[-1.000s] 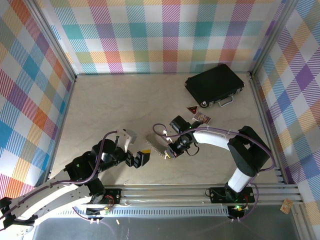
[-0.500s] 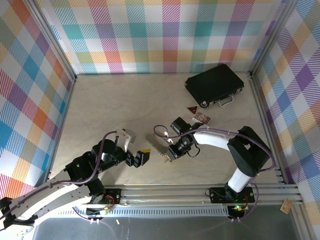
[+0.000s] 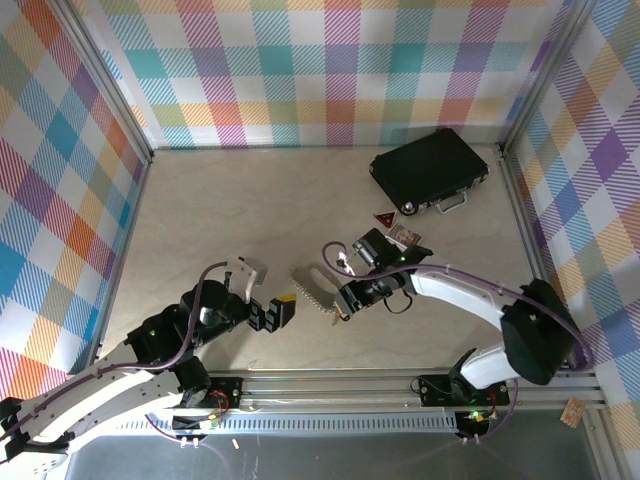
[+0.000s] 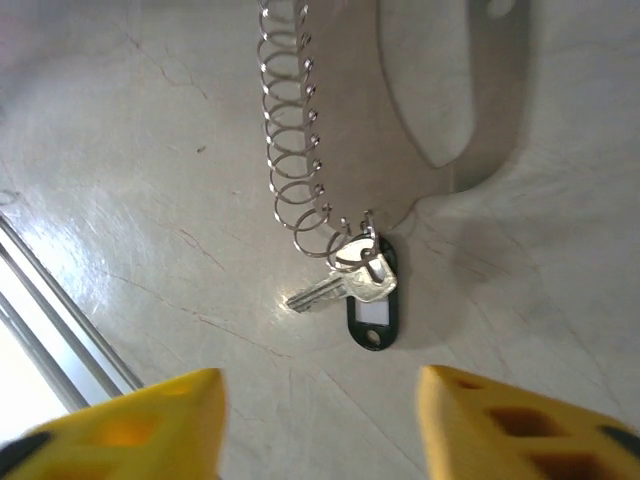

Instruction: Put the keys on the keyring

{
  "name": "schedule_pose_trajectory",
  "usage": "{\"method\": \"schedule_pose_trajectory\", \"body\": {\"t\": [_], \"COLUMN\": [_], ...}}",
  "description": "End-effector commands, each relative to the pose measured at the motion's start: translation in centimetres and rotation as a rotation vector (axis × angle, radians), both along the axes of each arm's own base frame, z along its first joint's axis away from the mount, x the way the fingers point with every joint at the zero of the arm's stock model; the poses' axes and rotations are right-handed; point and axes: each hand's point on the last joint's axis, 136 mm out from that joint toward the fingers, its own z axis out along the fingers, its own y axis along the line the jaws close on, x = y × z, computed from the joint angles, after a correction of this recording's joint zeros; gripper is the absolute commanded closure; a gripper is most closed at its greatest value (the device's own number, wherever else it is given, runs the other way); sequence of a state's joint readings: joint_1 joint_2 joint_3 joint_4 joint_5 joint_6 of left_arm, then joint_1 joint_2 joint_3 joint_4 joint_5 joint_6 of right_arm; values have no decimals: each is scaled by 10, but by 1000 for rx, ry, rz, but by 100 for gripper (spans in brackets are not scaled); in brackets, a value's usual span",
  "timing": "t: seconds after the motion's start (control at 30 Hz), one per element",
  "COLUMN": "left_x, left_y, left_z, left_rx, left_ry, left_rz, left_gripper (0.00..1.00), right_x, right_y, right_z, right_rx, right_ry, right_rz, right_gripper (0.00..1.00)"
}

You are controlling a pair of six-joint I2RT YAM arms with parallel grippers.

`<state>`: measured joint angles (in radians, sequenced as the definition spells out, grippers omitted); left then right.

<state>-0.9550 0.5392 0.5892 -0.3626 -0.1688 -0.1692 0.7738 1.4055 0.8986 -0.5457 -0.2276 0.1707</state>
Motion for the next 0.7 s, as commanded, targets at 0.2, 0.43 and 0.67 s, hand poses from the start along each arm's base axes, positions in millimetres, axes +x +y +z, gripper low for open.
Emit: {"method": "schedule_pose_trajectory", "body": {"t": [0.2,0.43,0.67], "left_x": [15,34,49], "left_y": [37,66,86], "left_z": [2,-18,-22], "left_rx": [-16,74,158], "left_ry": [-12,-25,-149], "left_rz": [223,435,556], "left_gripper": [0,0,0], "right_x": [14,34,54], "right_y": [-40,-75,-127], "right_z": [32,58,69], "right_rx": [-30,-15,-53], "right_ry": [-221,-384,-539], "right_rz": [-158,-311,-522], "right_gripper": [9,1,1]}}
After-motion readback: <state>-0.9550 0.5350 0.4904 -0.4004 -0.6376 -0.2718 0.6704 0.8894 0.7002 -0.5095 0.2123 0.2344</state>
